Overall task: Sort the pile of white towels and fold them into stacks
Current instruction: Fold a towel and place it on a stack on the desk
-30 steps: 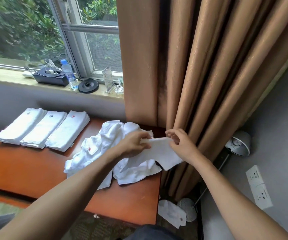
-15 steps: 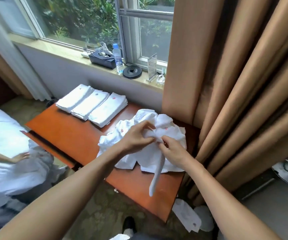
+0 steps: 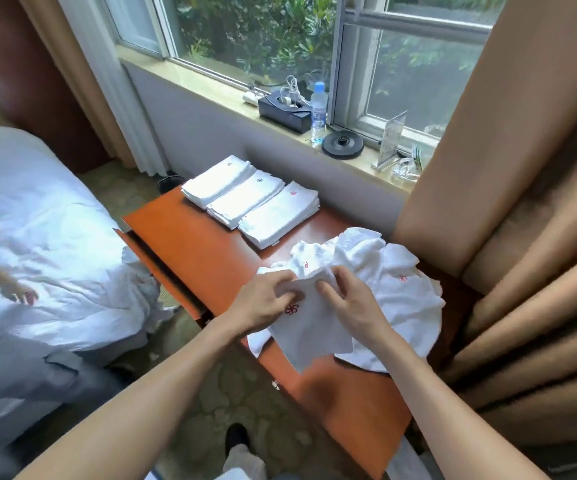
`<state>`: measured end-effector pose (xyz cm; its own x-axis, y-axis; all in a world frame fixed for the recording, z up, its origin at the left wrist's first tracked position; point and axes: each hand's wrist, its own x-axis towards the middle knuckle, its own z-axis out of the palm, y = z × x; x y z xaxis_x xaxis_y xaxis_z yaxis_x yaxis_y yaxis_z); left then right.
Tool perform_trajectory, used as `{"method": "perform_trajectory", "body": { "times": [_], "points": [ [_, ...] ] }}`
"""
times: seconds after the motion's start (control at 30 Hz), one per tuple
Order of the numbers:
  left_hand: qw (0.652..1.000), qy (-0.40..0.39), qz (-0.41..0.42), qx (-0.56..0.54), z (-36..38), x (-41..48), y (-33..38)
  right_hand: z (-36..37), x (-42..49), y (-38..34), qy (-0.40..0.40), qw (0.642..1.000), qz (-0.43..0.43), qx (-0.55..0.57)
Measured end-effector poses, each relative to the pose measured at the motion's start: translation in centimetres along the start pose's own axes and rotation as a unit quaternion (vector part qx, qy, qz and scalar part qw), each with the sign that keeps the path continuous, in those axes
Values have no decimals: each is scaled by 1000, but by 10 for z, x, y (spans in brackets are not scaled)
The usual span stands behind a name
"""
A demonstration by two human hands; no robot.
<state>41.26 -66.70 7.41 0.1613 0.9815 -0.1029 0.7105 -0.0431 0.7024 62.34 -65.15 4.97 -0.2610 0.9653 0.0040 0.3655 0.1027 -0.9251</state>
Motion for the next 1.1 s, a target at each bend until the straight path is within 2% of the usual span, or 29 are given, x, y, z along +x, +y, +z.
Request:
{"method": "perform_trajectory", "body": {
  "times": [0.1, 0.3, 0.5, 0.63, 0.87, 1.1],
  "points": [
    [1000, 8, 5, 3, -20, 13, -24, 24, 22, -9, 29, 999, -15, -16],
    [998, 9, 42, -53, -75, 47, -97, 73, 91, -28, 35, 985, -72, -152],
    [995, -26, 23, -93, -135, 76, -149, 124, 145, -56, 51, 977, -82, -189],
    [994, -31, 52, -89, -168, 94, -156, 131, 168, -79, 68, 978, -82, -179],
    [989, 95, 111, -34, -203, 132, -165, 125, 222, -89, 51, 972, -115, -200],
    [985, 116, 129, -16, -235, 160, -189, 146, 269, -102, 38, 975, -114, -185]
  ]
}}
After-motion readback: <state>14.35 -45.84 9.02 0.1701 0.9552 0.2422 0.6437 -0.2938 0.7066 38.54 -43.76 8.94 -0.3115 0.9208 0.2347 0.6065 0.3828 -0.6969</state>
